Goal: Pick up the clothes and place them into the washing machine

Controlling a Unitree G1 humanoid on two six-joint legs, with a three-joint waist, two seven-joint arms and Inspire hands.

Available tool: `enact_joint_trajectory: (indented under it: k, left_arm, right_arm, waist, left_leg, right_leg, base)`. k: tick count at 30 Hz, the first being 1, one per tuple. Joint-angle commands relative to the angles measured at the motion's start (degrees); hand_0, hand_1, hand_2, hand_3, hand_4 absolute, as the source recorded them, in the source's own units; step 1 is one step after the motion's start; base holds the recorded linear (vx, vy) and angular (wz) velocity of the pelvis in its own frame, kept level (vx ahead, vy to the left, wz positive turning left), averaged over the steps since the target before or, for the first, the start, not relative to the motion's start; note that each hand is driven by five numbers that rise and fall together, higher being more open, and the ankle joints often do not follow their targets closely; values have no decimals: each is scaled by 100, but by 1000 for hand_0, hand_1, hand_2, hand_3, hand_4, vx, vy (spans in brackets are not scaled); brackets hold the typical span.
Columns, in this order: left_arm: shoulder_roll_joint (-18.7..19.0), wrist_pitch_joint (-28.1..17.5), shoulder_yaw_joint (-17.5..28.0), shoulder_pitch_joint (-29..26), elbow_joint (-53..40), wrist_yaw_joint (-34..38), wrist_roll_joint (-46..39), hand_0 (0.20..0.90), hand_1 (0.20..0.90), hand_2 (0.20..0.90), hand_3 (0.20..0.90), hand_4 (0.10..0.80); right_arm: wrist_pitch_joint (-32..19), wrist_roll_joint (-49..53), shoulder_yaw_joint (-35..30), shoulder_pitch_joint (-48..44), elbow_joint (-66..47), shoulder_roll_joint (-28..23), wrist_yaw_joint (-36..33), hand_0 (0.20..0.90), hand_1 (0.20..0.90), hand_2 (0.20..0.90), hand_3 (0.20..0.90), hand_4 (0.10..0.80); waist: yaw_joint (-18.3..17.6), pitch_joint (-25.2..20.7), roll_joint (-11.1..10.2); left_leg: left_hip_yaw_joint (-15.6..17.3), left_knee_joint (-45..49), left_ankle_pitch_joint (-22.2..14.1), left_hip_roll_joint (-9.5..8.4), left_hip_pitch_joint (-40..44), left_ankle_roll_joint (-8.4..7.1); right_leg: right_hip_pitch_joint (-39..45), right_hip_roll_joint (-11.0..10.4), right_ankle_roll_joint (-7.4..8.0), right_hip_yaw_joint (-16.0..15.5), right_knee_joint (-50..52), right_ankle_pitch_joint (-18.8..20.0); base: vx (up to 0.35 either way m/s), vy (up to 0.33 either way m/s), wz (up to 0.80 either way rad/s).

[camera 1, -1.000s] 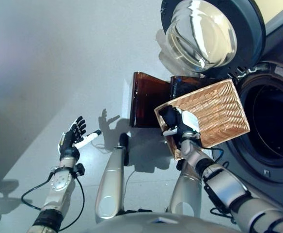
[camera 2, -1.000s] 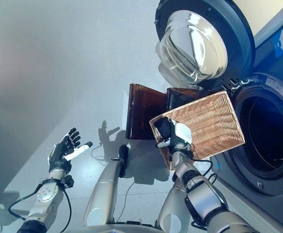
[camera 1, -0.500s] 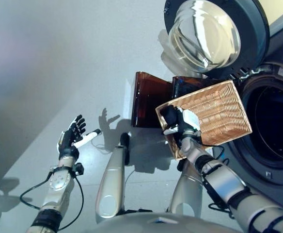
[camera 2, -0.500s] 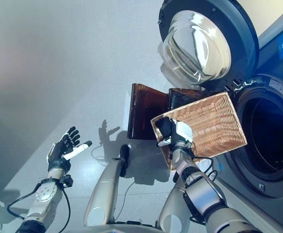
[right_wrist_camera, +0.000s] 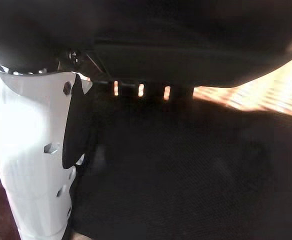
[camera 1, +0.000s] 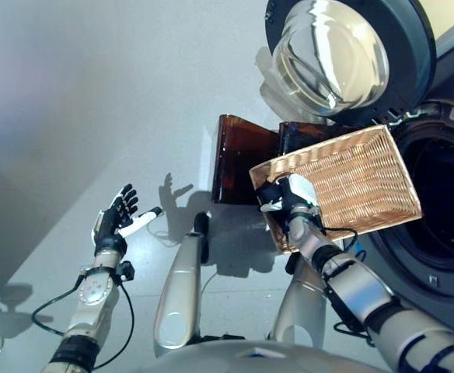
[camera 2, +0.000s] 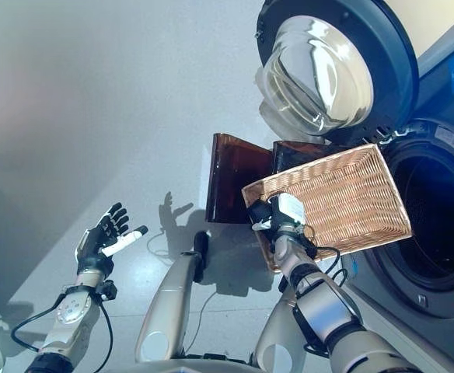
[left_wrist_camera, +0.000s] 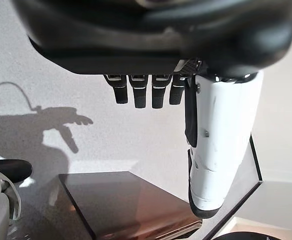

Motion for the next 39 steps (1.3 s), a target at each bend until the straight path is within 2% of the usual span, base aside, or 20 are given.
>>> enact_joint_trajectory:
  k: [1,13,18,30,39]
  left_arm:
    - [524,-389,442,379,-531,62,-52,900,900,900,900,800]
    - [526,-382,457,349,-483,81,-13,900,900,900,900,800]
    - [504,-411,517,347,-455,162,20,900,900,900,900,800]
    - [399,-495,689,322,-316,359,44,900,900,900,900,800]
    - [336,-503,624,276,-173,215,-68,900,900,900,900,800]
  right_arm:
    - [394,-77,-89,-106,202,-418,-200,200,200,200,200,300]
    - [359,10,-172,-54,173,-438,-185,200,200,200,200,300]
    - [29,680,-501,85,-167,-489,-306,200,200,200,200,300]
    - [-615,1352,-723,811,-1554,-833,-236,200,200,200,200,300]
    - [-919,2216,-1366,1095,-1461,-980,-8,200,200,200,200,300]
  waist:
    - [134,-133,108]
    - [107,-143,82]
    - [60,-162,22]
    - [-147,-205,-155]
    - [-187,-325,-124]
  left_leg:
    - [-330,-671,846,170,-152,-492]
    - [-307,-662,828,165,-149,-473]
    - [-293,-752,855,194,-72,-476]
    - [-243,-970,925,289,141,-510]
    - [-211,-1345,1066,318,508,-576]
  right_leg:
    - [-70,-236,157,439,700,-146]
    - [-63,-243,166,443,679,-131]
    - [-3,-214,173,444,604,-100]
    - [205,-184,194,394,327,7]
    - [588,-183,223,293,-14,70]
  base:
    - [0,0,0]
    - [0,0,0]
    - [0,0,0]
    - [0,0,0]
    - [25,-18,-5]
